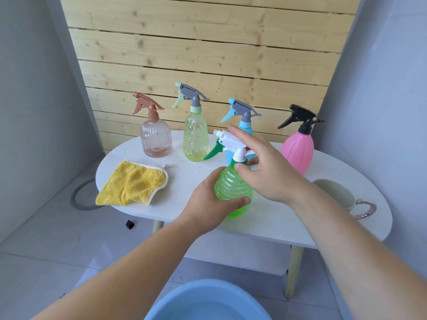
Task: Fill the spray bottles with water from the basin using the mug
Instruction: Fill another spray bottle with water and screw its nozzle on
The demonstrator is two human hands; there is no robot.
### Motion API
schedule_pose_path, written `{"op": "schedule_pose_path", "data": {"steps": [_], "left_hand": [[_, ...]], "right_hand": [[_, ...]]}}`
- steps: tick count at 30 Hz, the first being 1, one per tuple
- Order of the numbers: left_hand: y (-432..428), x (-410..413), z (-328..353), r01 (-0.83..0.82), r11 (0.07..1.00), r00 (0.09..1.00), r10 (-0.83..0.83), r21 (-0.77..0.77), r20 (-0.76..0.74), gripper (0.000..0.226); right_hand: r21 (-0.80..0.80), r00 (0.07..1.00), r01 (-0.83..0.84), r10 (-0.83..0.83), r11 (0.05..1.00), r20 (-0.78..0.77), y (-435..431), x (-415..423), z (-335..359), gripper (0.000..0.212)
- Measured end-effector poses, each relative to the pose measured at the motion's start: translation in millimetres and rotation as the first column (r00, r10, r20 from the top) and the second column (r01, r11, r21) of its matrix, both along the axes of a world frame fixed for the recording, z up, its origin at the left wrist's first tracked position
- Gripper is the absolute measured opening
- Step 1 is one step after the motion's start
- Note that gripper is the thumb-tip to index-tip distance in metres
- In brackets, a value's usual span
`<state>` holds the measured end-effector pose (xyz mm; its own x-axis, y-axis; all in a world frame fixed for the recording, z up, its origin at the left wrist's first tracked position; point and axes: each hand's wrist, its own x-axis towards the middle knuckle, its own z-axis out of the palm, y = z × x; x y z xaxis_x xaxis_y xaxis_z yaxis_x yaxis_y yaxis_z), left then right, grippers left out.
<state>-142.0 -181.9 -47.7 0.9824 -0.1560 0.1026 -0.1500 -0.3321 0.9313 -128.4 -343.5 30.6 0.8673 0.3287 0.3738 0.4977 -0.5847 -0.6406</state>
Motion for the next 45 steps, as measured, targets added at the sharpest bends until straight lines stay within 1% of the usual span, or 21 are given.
{"op": "schedule_pose_path", "data": {"steps": [3,7,11,13,16,18,21,23,26,30,32,35,37,39,41,43,45], "left_hand": [[-0.8,0.6,-1.1,-0.007,1.0,1.0,0.007,0.002,0.005,0.061],[-1.2,1.1,-1.4,-0.011,1.0,1.0,0.01,0.017,0.002,0.068],[-0.8,0.4,-1.1,-0.009,1.0,1.0,0.009,-0.002,0.005,0.061],[-1.6,0.2,-1.2,-0.01,1.0,1.0,0.01,0.003,0.008,0.061],[-2.3,0.5,-1.1,-0.017,1.0,1.0,0.017,0.01,0.003,0.066],[-2.0,0.6,-1.1,-0.016,1.0,1.0,0.016,0.01,0.003,0.069],[-2.2,-0.5,-1.2,-0.018,1.0,1.0,0.018,0.004,0.006,0.063],[-2.9,-1.5,-0.3,-0.019,1.0,1.0,0.019,0.011,0.006,0.063],[-2.9,-0.9,0.2,-0.022,1.0,1.0,0.022,0.019,0.003,0.068],[-2.7,-2.0,1.1,-0.014,1.0,1.0,0.014,0.004,0.014,0.063],[-3.1,-2.0,0.6,-0.018,1.0,1.0,0.018,0.002,0.011,0.064],[-3.0,-0.9,-0.8,-0.026,1.0,1.0,0.026,0.008,0.003,0.069],[-2.7,-1.9,-0.1,-0.023,1.0,1.0,0.023,0.008,0.002,0.066],[-2.8,-3.0,0.3,-0.022,1.0,1.0,0.022,0.006,0.005,0.064],[-3.4,-3.4,0.7,-0.029,1.0,1.0,0.029,0.007,0.002,0.064],[-3.9,-3.5,0.8,-0.032,0.999,0.999,0.032,0.016,0.0,0.068],[-3.6,-2.9,0.7,-0.034,0.999,0.999,0.034,0.026,0.0,0.069]], "right_hand": [[0.0,1.0,0.0,0.0,1.0,-0.021,-1.7,1.2,2.0,0.071],[-0.002,0.999,0.042,-0.042,0.999,0.022,3.2,0.9,-1.1,0.07],[0.038,0.999,-0.029,0.031,0.999,-0.043,-3.4,1.0,2.0,0.068],[0.043,0.998,-0.021,0.024,0.999,-0.061,-4.0,1.9,1.8,0.069],[0.02,0.999,0.045,-0.045,0.999,-0.006,1.3,1.3,-1.9,0.069],[0.015,0.999,0.037,-0.037,0.999,0.0,2.7,0.4,-2.2,0.068],[0.022,0.999,0.0,0.001,1.0,-0.036,-1.8,1.3,0.0,0.069],[0.039,0.999,0.01,-0.008,0.999,-0.046,-1.3,1.4,-0.5,0.068],[0.033,0.999,0.054,-0.054,0.998,-0.001,2.9,0.5,-3.6,0.066],[0.055,0.999,-0.011,0.013,0.998,-0.04,-2.0,0.7,-2.4,0.068],[0.056,0.999,-0.011,0.014,0.998,-0.049,-3.5,1.4,-2.8,0.068],[0.04,1.0,0.027,-0.026,0.999,-0.012,0.6,1.3,-4.4,0.064],[0.069,0.999,0.001,0.001,0.998,-0.037,0.8,0.6,-2.9,0.062],[0.08,0.997,-0.028,0.033,0.996,-0.068,-1.4,1.2,-1.2,0.066],[0.092,0.997,-0.008,0.015,0.996,-0.073,-1.2,1.9,-2.8,0.065],[0.093,0.998,0.043,-0.039,0.995,-0.044,1.6,1.9,-5.2,0.061],[0.116,0.998,0.049,-0.044,0.992,-0.05,2.9,1.3,-6.0,0.059]]}}
